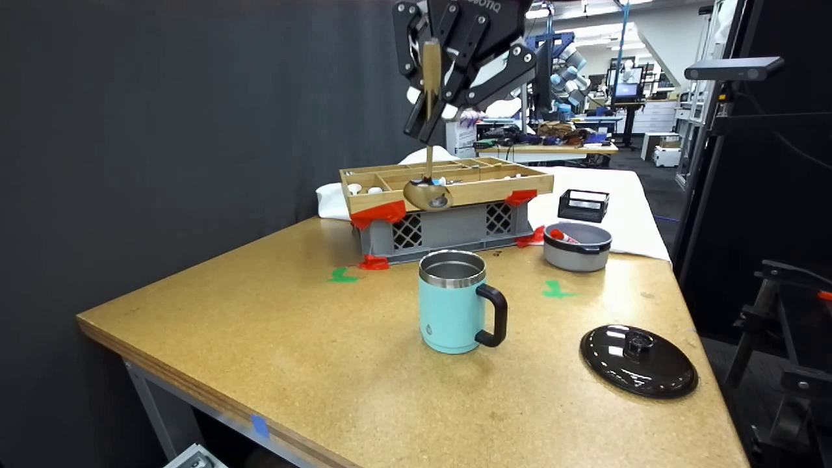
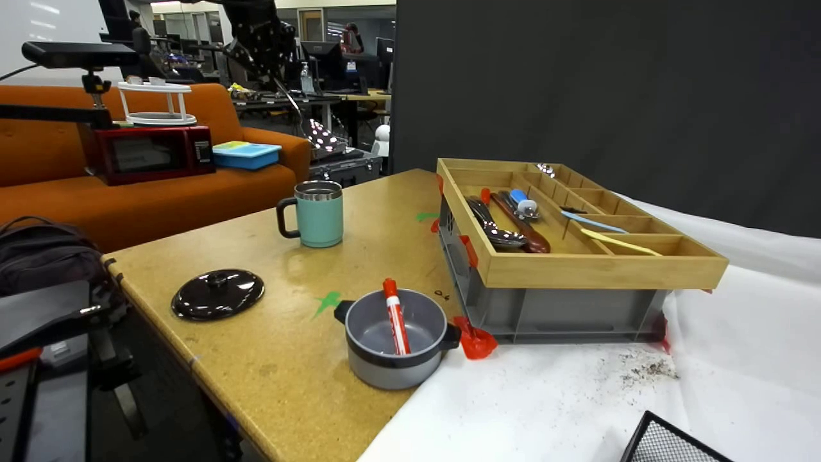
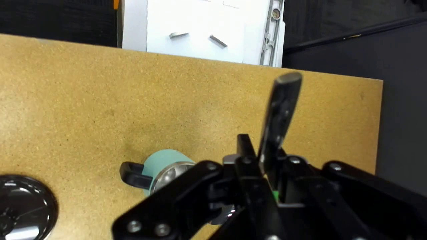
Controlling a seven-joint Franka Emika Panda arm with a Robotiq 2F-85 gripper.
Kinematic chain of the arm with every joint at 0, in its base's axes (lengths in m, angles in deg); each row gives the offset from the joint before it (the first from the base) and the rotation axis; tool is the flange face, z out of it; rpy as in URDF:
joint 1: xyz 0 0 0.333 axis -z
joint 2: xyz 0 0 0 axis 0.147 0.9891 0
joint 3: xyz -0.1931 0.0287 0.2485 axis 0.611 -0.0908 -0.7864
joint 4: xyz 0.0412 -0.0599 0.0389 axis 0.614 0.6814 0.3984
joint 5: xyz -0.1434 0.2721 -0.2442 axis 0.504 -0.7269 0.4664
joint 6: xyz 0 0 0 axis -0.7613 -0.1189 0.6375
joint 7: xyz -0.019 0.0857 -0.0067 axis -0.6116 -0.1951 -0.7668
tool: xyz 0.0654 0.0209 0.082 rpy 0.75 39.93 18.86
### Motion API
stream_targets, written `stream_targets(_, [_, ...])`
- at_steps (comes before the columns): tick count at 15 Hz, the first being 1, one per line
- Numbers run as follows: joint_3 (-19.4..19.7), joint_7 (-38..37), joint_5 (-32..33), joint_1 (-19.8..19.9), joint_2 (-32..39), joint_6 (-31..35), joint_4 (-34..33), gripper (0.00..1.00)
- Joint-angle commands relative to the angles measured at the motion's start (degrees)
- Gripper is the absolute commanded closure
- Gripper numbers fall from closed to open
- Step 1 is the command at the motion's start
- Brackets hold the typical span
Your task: Remove the spoon from the mug and put it in the big compartment of the wooden object
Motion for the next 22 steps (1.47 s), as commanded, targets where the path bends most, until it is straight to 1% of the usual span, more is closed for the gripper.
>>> stream_targets(1, [1.6, -7.6, 16.3, 2.7, -5.7, -1.8, 4.3, 0.97])
stream_targets(4, [0.3, -16.0, 31.9, 8.9, -9.3, -5.6, 3.9, 0.97])
stream_targets(5, [0.1, -19.1, 37.2, 10.6, -10.3, -7.1, 3.1, 0.97])
stream_targets(6, [0.0, -22.5, 42.3, 11.5, -11.0, -8.5, 2.4, 0.97])
stream_targets(8, [-0.7, -26.7, 49.3, 13.0, -11.8, -11.4, 0.9, 0.97])
stream_targets(10, [-1.2, -30.5, 54.2, 13.9, -10.3, -14.5, -0.8, 0.97])
stream_targets(11, [-1.4, -30.7, 53.5, 14.6, -9.0, -15.6, -1.7, 0.97])
stream_targets(14, [1.2, -31.8, 50.5, 14.7, -5.7, -16.8, -4.6, 0.97])
stream_targets(20, [7.8, -35.0, 44.4, 16.0, -0.2, -16.7, -13.1, 0.97])
stream_targets(22, [9.7, -37.8, 44.7, 16.1, 1.4, -16.9, -14.3, 0.97])
